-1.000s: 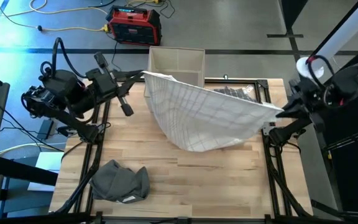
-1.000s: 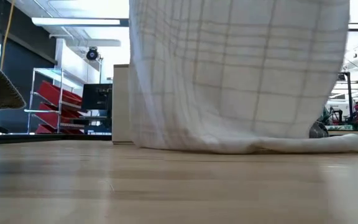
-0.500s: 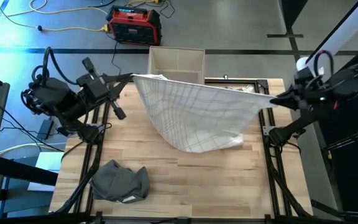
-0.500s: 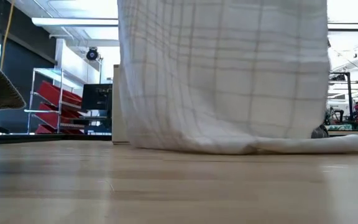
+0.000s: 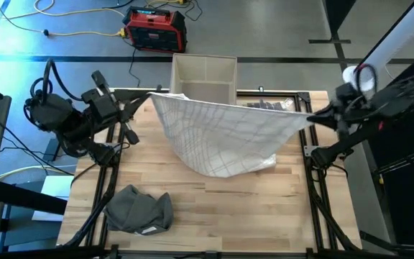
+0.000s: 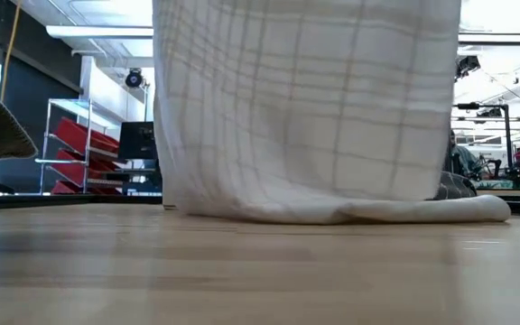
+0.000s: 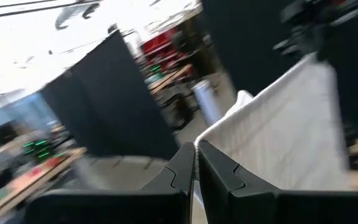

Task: Fold towel
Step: Fold the white towel

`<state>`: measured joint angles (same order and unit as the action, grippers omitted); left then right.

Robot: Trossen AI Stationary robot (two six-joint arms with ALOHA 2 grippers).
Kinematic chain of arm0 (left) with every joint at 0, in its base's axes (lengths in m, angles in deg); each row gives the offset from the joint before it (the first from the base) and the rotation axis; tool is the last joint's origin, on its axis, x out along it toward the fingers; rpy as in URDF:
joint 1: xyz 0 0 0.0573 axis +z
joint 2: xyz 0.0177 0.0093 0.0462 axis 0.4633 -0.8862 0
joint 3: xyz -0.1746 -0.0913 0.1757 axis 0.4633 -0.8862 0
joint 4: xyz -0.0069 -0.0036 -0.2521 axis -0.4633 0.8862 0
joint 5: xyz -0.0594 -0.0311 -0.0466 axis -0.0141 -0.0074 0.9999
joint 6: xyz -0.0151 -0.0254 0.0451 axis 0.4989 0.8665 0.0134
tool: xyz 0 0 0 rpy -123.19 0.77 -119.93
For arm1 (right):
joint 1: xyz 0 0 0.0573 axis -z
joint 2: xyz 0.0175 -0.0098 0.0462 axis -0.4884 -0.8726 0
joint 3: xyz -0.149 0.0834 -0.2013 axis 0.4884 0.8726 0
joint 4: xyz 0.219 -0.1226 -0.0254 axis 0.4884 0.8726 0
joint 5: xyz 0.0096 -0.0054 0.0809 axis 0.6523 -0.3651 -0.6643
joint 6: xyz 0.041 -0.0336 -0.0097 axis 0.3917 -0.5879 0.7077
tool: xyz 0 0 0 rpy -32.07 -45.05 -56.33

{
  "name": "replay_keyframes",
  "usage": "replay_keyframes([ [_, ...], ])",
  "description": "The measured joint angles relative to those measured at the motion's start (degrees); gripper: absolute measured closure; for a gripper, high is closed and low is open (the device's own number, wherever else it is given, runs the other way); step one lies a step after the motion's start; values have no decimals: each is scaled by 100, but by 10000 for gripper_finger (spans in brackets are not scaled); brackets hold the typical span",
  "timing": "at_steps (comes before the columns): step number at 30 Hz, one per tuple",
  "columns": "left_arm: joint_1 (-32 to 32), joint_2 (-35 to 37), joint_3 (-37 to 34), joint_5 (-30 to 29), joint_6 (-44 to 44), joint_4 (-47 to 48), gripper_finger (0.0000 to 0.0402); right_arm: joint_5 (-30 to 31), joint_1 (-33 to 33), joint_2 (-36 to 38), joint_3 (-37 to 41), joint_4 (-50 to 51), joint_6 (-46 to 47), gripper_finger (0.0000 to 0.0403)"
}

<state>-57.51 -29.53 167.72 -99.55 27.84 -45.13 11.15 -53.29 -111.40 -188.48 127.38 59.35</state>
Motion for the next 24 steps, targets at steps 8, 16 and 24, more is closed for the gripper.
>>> replay_keyframes([
  [8, 481, -245, 3, 1121, -515, -842, 399, -939, 0, -66, 4, -1076, -1286, 403],
  [16, 743, -527, 0, 1853, -2308, -2517, 399, -3128, -25, -269, 7, -1145, -422, 403],
  [24, 281, -520, 0, 3046, -1776, -2745, 399, -4980, -659, -797, 10, -1196, -159, 403],
])
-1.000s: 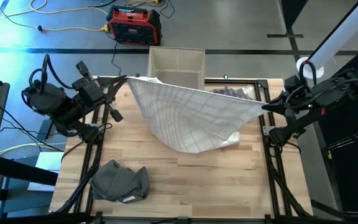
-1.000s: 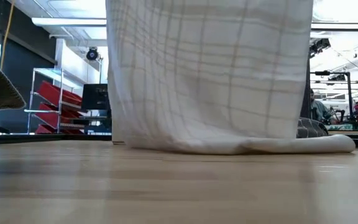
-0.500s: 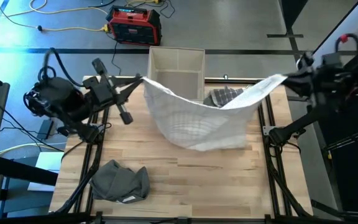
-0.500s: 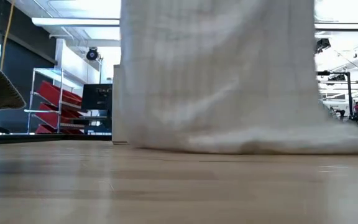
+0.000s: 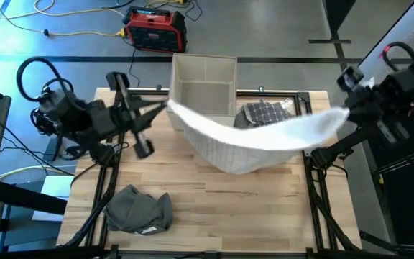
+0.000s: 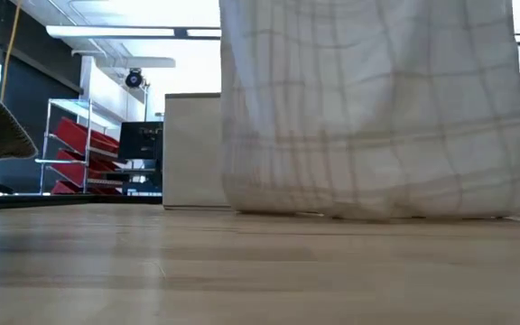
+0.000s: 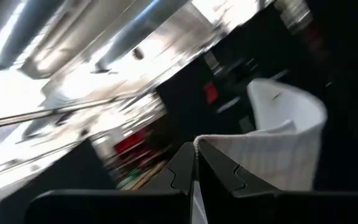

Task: Fold towel
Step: Fold the white towel

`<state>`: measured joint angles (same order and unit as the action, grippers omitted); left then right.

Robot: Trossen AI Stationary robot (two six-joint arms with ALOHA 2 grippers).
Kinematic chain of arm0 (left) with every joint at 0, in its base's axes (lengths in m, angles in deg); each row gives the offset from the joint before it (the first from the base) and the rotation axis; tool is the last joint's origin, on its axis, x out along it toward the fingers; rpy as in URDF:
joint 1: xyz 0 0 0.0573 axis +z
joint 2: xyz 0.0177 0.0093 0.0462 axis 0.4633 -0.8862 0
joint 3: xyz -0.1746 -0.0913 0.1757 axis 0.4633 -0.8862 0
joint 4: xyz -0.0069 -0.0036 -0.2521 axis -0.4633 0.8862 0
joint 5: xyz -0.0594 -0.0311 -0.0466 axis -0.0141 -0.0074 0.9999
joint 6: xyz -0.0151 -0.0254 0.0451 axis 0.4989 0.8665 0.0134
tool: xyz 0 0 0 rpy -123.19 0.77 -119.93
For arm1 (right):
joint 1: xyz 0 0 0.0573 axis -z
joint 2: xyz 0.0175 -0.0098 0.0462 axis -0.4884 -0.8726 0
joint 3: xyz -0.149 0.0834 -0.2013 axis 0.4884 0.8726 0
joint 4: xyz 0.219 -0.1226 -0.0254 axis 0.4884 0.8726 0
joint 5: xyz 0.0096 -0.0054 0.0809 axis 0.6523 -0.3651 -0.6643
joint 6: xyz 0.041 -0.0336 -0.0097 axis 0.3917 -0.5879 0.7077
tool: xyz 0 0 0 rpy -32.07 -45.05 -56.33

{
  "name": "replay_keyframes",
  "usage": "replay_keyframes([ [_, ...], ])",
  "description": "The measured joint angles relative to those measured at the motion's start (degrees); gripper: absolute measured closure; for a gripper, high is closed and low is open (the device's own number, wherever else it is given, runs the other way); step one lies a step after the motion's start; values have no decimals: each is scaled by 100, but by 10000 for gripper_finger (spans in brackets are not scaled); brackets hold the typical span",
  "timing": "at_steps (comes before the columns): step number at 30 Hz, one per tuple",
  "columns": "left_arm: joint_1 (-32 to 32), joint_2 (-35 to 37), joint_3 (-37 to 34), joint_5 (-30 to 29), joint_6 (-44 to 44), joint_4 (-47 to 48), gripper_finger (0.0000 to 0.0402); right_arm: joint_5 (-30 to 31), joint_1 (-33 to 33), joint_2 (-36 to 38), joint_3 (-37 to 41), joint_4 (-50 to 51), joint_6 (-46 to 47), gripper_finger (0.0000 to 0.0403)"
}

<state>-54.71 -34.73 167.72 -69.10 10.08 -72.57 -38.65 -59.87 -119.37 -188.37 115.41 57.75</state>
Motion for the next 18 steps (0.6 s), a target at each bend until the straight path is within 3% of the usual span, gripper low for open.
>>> replay_keyframes([
  [2, -190, 4, 0, 349, 282, 83, 399, -299, -199, -122, 1, -12, 37, 403],
  [6, -497, 3, 0, 1238, 666, 101, 399, -312, -726, -324, 1, -91, 72, 403],
  [10, -804, 2, 0, 2128, 1048, 118, 399, 102, -1201, -448, 1, -476, -44, 403],
  [15, -1050, -12, 0, 2604, 1422, 125, 399, 1554, -1806, -362, -2, -870, -756, 403],
  [18, -1098, -62, 0, 2636, 1461, -98, 399, 3201, -2172, -195, -2, -1367, -1348, 403],
])
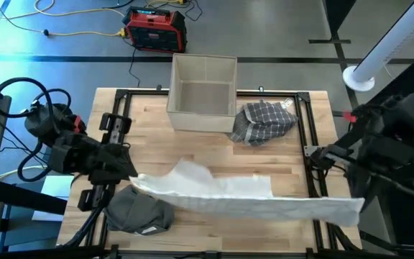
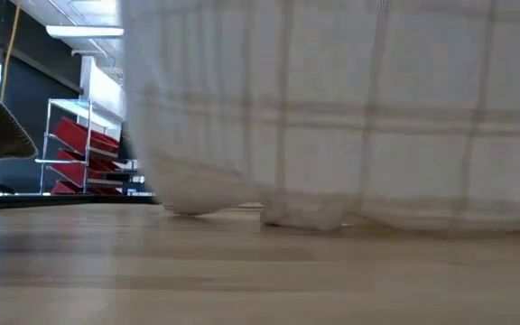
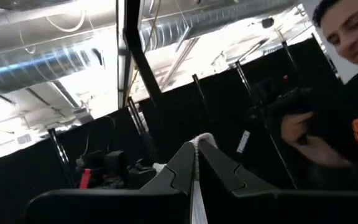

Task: Fold towel
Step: Fold the white towel

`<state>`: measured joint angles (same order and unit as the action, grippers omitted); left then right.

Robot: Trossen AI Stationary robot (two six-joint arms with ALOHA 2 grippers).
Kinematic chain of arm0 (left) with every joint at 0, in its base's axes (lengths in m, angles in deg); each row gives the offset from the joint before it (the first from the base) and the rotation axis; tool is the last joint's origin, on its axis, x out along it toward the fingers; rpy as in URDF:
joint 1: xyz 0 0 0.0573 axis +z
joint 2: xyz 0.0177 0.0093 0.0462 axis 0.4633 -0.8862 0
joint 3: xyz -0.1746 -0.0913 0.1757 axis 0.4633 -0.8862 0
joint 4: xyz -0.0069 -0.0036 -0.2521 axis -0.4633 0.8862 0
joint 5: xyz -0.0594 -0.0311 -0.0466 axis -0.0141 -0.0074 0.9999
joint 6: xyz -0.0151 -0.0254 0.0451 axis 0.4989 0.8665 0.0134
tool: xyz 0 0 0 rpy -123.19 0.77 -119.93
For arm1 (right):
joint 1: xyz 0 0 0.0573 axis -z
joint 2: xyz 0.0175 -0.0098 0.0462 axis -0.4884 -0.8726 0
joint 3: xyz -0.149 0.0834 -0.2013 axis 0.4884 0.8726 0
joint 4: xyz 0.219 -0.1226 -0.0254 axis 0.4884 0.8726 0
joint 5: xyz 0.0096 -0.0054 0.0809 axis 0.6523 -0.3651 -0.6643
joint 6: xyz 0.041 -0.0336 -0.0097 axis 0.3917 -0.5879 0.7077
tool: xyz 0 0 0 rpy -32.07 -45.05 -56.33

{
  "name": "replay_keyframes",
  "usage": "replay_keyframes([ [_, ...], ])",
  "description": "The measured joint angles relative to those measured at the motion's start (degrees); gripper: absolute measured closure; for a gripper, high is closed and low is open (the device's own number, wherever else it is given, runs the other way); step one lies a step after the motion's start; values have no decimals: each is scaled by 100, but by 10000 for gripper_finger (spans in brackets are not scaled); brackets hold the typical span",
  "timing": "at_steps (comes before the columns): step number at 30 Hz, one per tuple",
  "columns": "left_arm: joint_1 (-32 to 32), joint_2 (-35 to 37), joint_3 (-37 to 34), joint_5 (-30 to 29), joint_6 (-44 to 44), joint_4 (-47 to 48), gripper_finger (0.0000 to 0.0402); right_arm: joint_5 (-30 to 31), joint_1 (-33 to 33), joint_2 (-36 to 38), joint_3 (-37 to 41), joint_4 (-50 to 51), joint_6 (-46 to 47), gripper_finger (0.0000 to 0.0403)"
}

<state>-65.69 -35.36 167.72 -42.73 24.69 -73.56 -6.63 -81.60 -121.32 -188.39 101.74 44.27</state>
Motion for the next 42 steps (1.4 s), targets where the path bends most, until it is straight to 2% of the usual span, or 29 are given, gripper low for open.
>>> replay_keyframes([
  [2, 0, -75, 0, 110, -2, -369, 399, 1511, -181, 162, -8, -88, -24, 403],
  [4, -2, -150, 57, 185, -126, -596, 399, 3004, -269, 279, -15, 260, 157, 403],
  [8, 28, -320, 381, -33, -478, -687, 399, 4400, -264, 403, -10, 2346, 2090, 403],
  [10, 31, -379, 520, -564, -721, -696, 399, 5092, -261, 465, -8, 3394, 3062, 403],
  [13, 32, -391, 542, -1795, -1239, -634, 399, 6129, -256, 558, -5, 4966, 4520, 403],
  [15, 126, -391, 542, -2469, -1325, -233, 399, 6184, -214, 525, 37, 5655, 5523, 403],
  [16, 196, -391, 542, -2728, -1284, 38, 399, 6182, -169, 547, 174, 5490, 5498, 403],
  [18, 337, -392, 541, -3245, -1203, 581, 399, 6071, -101, 619, 421, 5026, 4818, 403],
  [20, 477, -392, 541, -3762, -1122, 1124, 399, 6005, -69, 623, 551, 5014, 4541, 403],
  [23, 691, -393, 540, -4511, -977, 1941, 399, 5987, 14, 613, 712, 5129, 4639, 403],
  [26, 1035, -374, 540, -4728, -471, 2744, 399, 5807, 64, 623, 837, 5357, 4939, 403],
  [29, 1445, -367, 542, -4661, -124, 3401, 399, 5467, 64, 612, 964, 5620, 5289, 403],
  [32, 1866, -369, 540, -4347, 24, 3813, 399, 5324, 64, 645, 1217, 5615, 5250, 403],
  [37, 2533, -369, 540, -3215, 154, 3968, 399, 4734, 64, 696, 1533, 5610, 5517, 403],
  [42, 3164, -369, 532, -2382, 210, 3985, 399, 3979, 64, 729, 1791, 5610, 5874, 403],
])
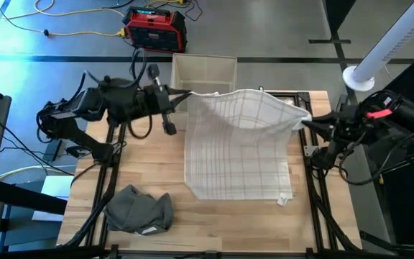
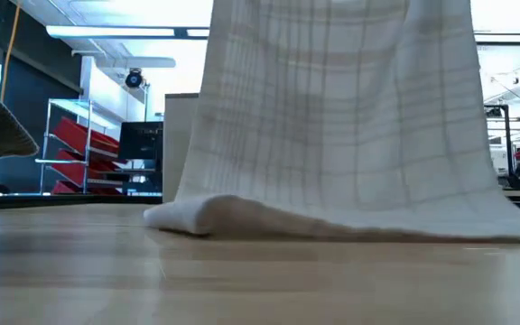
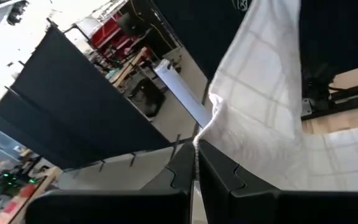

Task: Fold towel
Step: Fold the white towel

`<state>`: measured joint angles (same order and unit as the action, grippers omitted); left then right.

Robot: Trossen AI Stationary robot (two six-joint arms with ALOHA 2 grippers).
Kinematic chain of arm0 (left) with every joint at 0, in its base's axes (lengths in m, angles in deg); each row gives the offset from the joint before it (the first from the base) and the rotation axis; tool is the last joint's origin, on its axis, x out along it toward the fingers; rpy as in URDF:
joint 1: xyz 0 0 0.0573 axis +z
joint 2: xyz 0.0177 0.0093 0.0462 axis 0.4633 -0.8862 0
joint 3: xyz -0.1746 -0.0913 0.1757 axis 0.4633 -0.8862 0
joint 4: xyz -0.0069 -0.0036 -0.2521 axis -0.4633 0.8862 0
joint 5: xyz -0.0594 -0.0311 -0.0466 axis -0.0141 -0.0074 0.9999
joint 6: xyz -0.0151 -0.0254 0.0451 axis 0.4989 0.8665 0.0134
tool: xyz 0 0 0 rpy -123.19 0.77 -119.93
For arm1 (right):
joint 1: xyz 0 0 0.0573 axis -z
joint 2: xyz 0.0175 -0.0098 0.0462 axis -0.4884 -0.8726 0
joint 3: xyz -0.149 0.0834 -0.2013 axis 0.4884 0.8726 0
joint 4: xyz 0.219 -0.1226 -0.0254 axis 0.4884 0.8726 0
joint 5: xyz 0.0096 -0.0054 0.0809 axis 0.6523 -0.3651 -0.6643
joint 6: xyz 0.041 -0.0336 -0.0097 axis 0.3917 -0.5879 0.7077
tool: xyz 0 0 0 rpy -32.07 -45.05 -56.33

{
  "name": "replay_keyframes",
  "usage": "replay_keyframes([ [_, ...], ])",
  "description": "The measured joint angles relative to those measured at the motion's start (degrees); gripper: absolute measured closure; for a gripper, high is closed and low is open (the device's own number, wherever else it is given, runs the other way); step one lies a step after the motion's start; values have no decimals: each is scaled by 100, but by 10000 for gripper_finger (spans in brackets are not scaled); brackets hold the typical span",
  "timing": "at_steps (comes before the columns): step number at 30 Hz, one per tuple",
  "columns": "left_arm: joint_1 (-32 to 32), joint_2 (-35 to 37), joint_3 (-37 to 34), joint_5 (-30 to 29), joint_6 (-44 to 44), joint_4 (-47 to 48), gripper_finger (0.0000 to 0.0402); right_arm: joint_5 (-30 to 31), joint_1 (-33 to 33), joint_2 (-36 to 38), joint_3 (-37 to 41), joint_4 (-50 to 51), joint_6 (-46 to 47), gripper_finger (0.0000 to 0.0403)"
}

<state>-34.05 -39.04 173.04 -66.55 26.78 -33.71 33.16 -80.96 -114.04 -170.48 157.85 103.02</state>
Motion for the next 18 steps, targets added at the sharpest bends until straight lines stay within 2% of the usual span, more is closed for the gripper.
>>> replay_keyframes([
  [2, 173, 1, -63, 303, 186, 73, 399, -360, 0, 8, 101, 10, 146, 403],
  [11, 277, -30, -84, 1565, 1670, 1565, 399, -2177, 0, 20, 558, -25, 1312, 403],
  [13, 205, -31, -84, 1965, 1973, 1807, 399, -2260, 0, 44, 777, -7, 1514, 403],
  [18, -17, -33, -84, 3085, 2523, 1959, 399, -1915, 2, 357, 1851, -130, 1930, 403],
])
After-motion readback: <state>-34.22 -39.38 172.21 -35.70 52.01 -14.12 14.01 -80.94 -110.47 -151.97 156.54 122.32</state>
